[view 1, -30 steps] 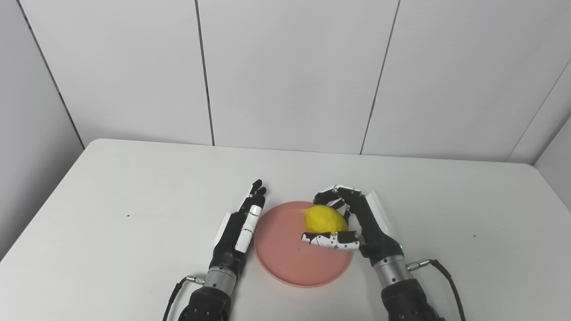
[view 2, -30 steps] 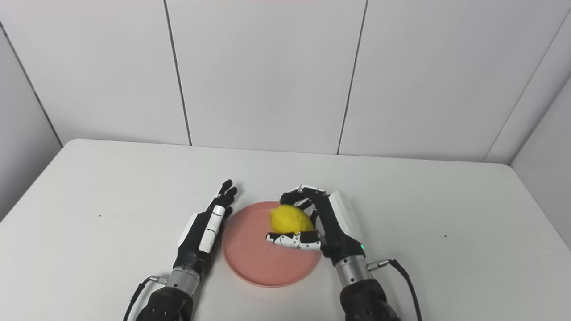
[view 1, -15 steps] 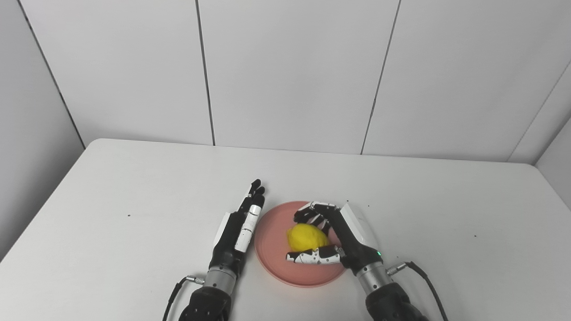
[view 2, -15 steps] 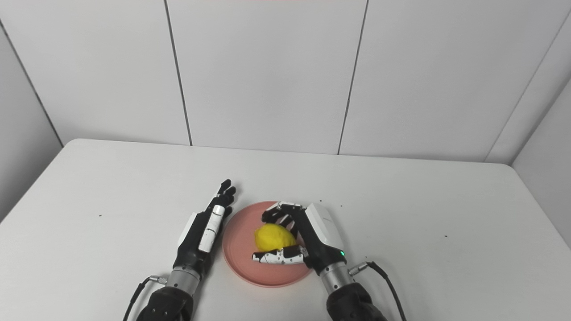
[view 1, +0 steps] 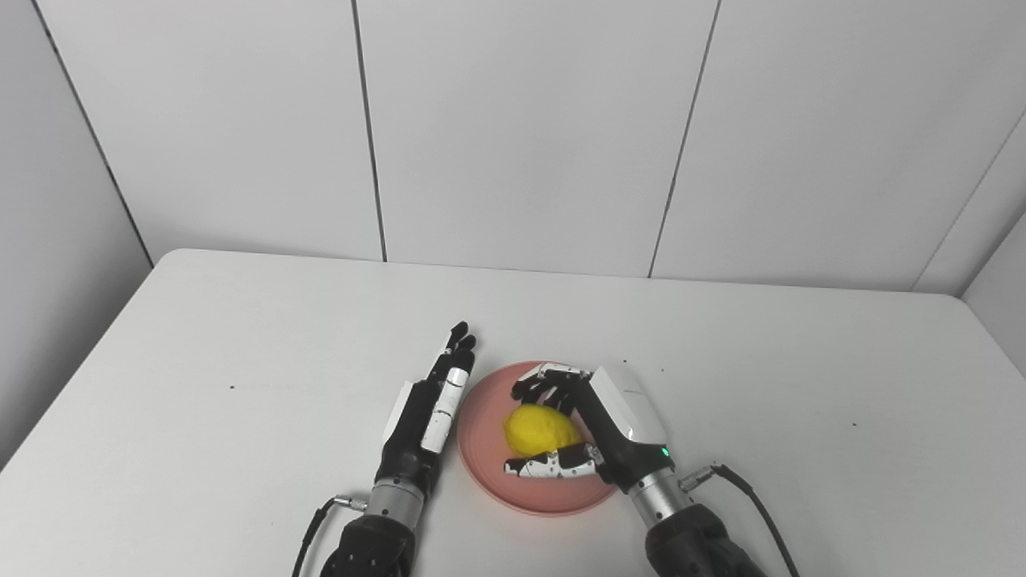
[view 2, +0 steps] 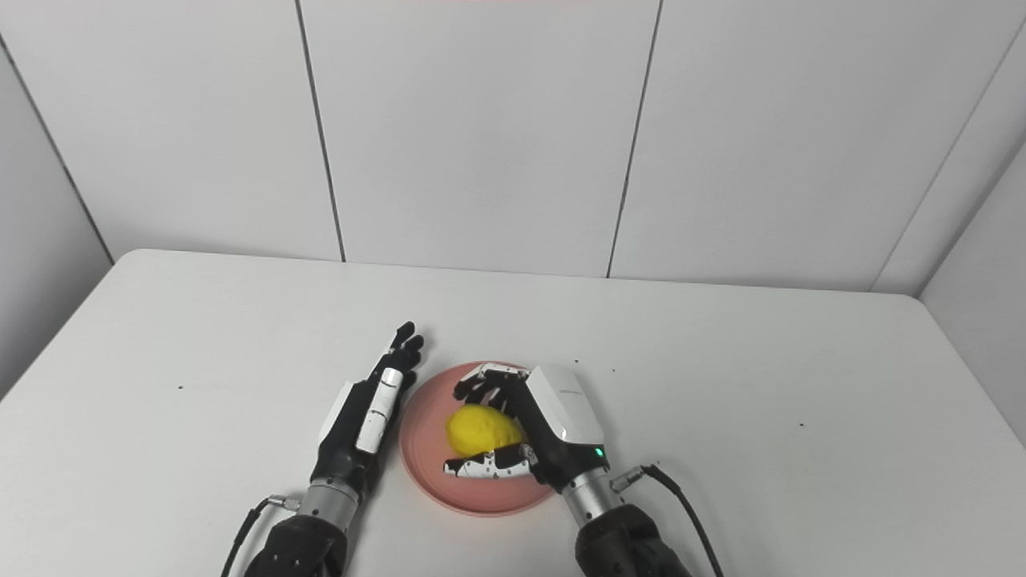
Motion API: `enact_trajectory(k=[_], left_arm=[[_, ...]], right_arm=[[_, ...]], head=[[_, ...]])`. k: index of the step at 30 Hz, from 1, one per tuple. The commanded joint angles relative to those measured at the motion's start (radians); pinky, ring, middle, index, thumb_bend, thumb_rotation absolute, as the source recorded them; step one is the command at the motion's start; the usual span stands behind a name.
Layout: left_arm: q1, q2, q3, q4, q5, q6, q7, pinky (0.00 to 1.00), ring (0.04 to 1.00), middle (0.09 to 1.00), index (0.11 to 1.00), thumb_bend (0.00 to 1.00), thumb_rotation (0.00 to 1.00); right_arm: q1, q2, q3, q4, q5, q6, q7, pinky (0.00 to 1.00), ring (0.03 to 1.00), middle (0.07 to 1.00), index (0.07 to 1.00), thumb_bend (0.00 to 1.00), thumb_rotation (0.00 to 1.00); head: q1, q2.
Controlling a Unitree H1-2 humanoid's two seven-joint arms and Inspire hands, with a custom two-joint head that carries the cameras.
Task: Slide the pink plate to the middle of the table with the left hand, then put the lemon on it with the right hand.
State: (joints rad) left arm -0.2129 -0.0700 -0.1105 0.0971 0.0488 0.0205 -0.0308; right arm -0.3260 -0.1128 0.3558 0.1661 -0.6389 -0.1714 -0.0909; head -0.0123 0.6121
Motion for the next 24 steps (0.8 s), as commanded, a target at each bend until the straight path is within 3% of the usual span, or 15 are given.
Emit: enact_trajectory(k=[1,3,10,16,19,24], left_arm=[[-0.029,-0.004,-0.002,-0.026,-0.014,-0.028,-0.016,1.0,0.987,0.978,0.98,0.66,1.0],[-0.028,-0.002,-0.003,-0.03,-0.012,-0.025,-0.015,1.0,0.991,0.978,0.979,0.66,1.0],[-0.024,-0.001,0.004,-0.051,-0.02,-0.008,-0.017,1.0,0.991,0.973,0.973,0.67,1.0],[-0.019,0.009,0.012,-0.066,-0.029,-0.005,-0.025,1.0,0.997,0.98,0.981,0.67,1.0],[-0.014,0.017,0.013,-0.073,-0.021,0.001,-0.022,1.0,0.997,0.984,0.984,0.7,1.0],[-0.005,0.034,0.02,-0.076,-0.022,-0.014,-0.024,1.0,1.0,0.988,0.991,0.72,1.0]], right_arm=[[-0.026,-0.009,0.0,-0.017,-0.001,-0.08,-0.034,0.65,0.718,0.756,0.672,0.52,0.23],[-0.021,-0.016,0.0,-0.02,0.001,-0.093,-0.028,0.72,0.817,0.838,0.824,0.58,0.45],[-0.004,-0.026,-0.018,-0.034,0.028,-0.176,-0.043,0.96,0.96,0.972,0.971,0.64,0.77],[0.029,-0.021,-0.06,-0.082,0.143,-0.217,-0.02,1.0,0.995,1.0,1.0,0.66,0.83],[0.048,-0.014,-0.087,-0.104,0.172,-0.217,-0.026,0.95,0.986,1.0,1.0,0.67,0.88],[0.083,0.001,-0.139,-0.146,0.254,-0.141,0.013,0.99,1.0,1.0,1.0,0.64,0.89]], head=[[-0.001,-0.001],[-0.002,-0.001],[-0.003,0.001],[-0.005,0.004],[-0.009,0.005],[-0.018,0.001]])
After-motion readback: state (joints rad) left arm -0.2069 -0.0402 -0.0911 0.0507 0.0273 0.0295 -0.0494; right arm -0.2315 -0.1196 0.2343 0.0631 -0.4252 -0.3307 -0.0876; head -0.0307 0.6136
